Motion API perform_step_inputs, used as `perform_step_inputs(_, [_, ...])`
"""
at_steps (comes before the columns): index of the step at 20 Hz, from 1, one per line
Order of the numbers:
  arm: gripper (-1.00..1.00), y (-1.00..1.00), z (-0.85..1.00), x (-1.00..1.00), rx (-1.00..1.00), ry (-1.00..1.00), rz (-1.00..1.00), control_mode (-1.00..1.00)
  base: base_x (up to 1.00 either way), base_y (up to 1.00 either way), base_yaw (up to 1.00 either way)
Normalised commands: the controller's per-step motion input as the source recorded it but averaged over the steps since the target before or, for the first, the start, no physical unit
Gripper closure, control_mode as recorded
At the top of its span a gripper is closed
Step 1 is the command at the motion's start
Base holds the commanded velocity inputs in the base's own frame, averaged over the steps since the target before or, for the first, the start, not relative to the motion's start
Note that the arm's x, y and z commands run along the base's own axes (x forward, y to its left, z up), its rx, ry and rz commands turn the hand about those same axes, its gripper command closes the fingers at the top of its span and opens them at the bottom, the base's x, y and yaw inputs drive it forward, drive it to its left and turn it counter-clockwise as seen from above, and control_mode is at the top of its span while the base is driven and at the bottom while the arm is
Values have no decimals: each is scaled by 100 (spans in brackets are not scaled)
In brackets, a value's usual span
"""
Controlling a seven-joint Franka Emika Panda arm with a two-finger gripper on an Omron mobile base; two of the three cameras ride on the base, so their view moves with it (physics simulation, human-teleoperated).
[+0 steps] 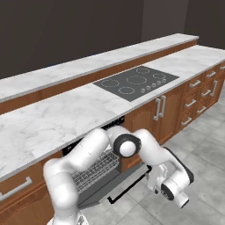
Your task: Open the dishwasher door and pull out the top rack.
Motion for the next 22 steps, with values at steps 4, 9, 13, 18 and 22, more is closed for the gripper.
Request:
perform_step_inputs(4, [-100,33,97,-1,-32,0,0,-100,0,0,0])
perform_step_inputs(9, [-100,58,79,0,-25,2,0,-100,0,0,0])
perform_step_inputs(13, [-100,70,37,0,-19,16,0,-100,0,0,0])
perform_step_inputs(18, [-100,69,5,1,-5,24,0,-100,0,0,0])
perform_step_inputs(22, [-100,61,0,8,0,30,0,-100,0,0,0])
